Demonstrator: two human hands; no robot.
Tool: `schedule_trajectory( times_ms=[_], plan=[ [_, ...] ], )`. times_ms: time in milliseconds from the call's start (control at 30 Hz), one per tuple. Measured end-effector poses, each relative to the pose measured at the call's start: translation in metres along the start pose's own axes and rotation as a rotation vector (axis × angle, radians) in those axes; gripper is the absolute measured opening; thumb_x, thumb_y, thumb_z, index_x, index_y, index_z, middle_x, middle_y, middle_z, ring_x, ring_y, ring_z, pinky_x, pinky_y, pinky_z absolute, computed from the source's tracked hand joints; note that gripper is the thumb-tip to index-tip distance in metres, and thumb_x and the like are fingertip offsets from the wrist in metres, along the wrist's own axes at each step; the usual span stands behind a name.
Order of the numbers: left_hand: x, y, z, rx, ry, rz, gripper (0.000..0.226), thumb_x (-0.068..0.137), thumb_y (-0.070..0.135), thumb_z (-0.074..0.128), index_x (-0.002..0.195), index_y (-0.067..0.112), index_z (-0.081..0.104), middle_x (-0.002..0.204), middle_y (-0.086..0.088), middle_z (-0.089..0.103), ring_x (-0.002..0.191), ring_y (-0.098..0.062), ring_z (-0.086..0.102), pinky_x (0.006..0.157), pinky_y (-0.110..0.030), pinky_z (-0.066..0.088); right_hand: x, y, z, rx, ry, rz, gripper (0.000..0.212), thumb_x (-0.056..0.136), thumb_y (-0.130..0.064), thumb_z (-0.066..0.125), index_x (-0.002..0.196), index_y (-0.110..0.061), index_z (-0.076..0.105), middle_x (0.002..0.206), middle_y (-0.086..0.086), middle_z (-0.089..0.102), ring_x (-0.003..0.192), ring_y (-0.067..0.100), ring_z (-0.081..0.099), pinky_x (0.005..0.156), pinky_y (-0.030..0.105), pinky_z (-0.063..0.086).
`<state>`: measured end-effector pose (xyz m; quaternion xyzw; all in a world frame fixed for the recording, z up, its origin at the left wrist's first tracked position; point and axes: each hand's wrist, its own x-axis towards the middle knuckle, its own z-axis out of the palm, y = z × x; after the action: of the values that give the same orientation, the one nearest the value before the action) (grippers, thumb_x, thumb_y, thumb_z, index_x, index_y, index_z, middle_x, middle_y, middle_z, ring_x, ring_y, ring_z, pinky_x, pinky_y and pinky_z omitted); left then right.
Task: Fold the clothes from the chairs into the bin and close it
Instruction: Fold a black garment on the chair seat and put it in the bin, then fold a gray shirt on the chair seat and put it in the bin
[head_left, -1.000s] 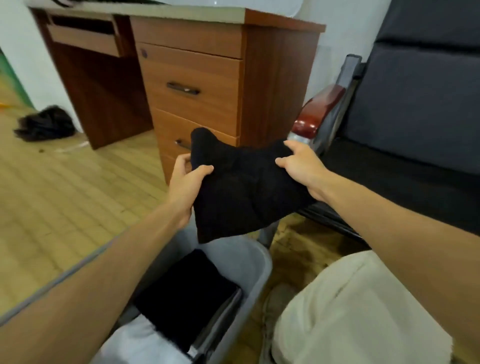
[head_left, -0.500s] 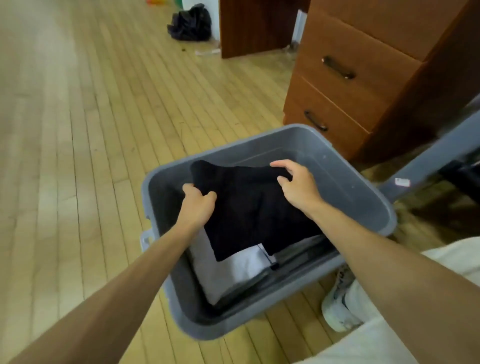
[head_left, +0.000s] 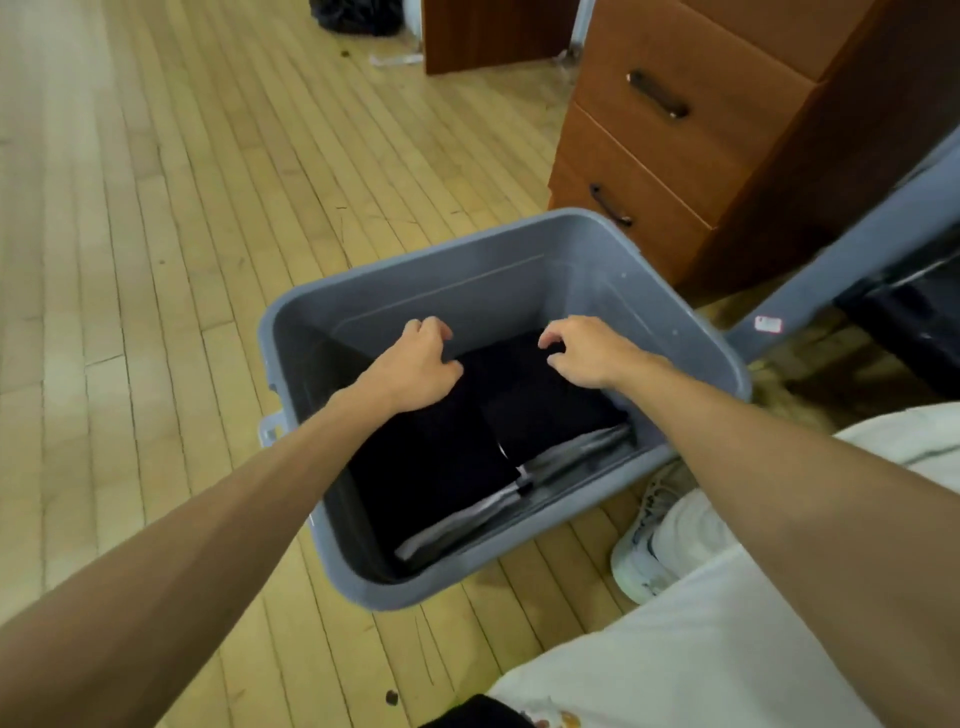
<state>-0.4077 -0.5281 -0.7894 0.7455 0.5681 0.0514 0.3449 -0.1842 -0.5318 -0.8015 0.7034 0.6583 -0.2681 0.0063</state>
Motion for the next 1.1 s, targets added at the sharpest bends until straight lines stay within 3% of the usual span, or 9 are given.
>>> schedule_trajectory(
  times_ms=[133, 233, 400, 500, 667, 767, 967, 1100],
  plan=[
    [0.017, 0.041, 0.000, -0.045, -0.053, 0.097, 0.031, 0.095, 0.016, 0.049, 0.126, 0.014, 0.051, 0.121, 0.001, 0.054, 0.095, -0.018, 0.054, 0.081, -0.027, 0.042, -0.018, 0.024, -0.047, -0.106, 0.038, 0.025, 0.027, 0.094, -0.019, 0.052, 0.119, -0.024, 0.060, 0.129, 0.003, 0.056, 0.115, 0.025, 0.054, 0.097, 0.041, 0.046],
    [0.028, 0.089, 0.004, -0.067, -0.022, 0.208, 0.024, 0.095, 0.014, 0.048, 0.116, 0.018, 0.059, 0.110, 0.004, 0.058, 0.098, -0.015, 0.055, 0.081, -0.023, 0.037, -0.047, 0.049, -0.097, -0.178, 0.100, 0.080, 0.022, 0.094, -0.022, 0.052, 0.113, -0.026, 0.062, 0.121, 0.005, 0.060, 0.108, 0.027, 0.057, 0.093, 0.044, 0.050],
    [0.037, 0.206, 0.030, -0.129, -0.059, 0.593, 0.025, 0.093, 0.005, 0.052, 0.091, 0.029, 0.058, 0.087, 0.002, 0.064, 0.081, -0.015, 0.059, 0.075, -0.027, 0.046, -0.134, 0.114, -0.174, -0.062, 0.372, 0.156, 0.024, 0.097, -0.017, 0.052, 0.118, -0.017, 0.064, 0.118, 0.003, 0.062, 0.110, 0.020, 0.057, 0.093, 0.031, 0.044],
    [0.034, 0.289, 0.054, -0.115, -0.119, 0.775, 0.021, 0.092, 0.004, 0.054, 0.098, 0.023, 0.061, 0.085, 0.002, 0.063, 0.078, -0.014, 0.060, 0.069, -0.020, 0.046, -0.189, 0.168, -0.196, -0.051, 0.472, 0.233, 0.024, 0.096, -0.017, 0.053, 0.117, -0.017, 0.065, 0.117, 0.004, 0.064, 0.108, 0.021, 0.058, 0.091, 0.031, 0.044],
    [0.027, 0.409, 0.112, -0.038, -0.223, 0.903, 0.016, 0.092, 0.011, 0.052, 0.104, 0.018, 0.059, 0.076, 0.009, 0.058, 0.069, -0.004, 0.052, 0.062, -0.015, 0.040, -0.283, 0.259, -0.200, 0.082, 0.568, 0.485, 0.025, 0.096, -0.019, 0.055, 0.120, -0.018, 0.063, 0.116, -0.001, 0.063, 0.090, 0.012, 0.058, 0.086, 0.024, 0.043],
    [0.023, 0.463, 0.152, 0.103, -0.299, 0.995, 0.015, 0.091, 0.014, 0.053, 0.104, 0.017, 0.059, 0.082, 0.010, 0.058, 0.078, -0.009, 0.055, 0.065, -0.018, 0.039, -0.335, 0.304, -0.189, 0.227, 0.661, 0.631, 0.022, 0.096, -0.019, 0.054, 0.116, -0.020, 0.063, 0.110, -0.003, 0.065, 0.085, 0.011, 0.065, 0.080, 0.023, 0.046],
    [0.002, 0.544, 0.233, 0.095, -0.450, 1.074, 0.012, 0.093, 0.018, 0.052, 0.098, 0.023, 0.061, 0.087, 0.012, 0.057, 0.078, -0.004, 0.054, 0.062, -0.016, 0.038, -0.402, 0.370, -0.149, 0.316, 0.793, 0.843, 0.017, 0.095, -0.019, 0.056, 0.110, -0.018, 0.065, 0.106, 0.001, 0.066, 0.096, 0.017, 0.063, 0.082, 0.025, 0.046],
    [-0.012, 0.565, 0.286, 0.069, -0.475, 1.184, 0.011, 0.092, 0.021, 0.056, 0.095, 0.029, 0.062, 0.090, 0.013, 0.059, 0.081, -0.004, 0.057, 0.074, -0.021, 0.046, -0.424, 0.406, -0.138, 0.285, 0.746, 0.966, 0.023, 0.093, -0.024, 0.058, 0.114, -0.017, 0.065, 0.115, 0.004, 0.065, 0.110, 0.021, 0.058, 0.097, 0.036, 0.048]
  ],
)
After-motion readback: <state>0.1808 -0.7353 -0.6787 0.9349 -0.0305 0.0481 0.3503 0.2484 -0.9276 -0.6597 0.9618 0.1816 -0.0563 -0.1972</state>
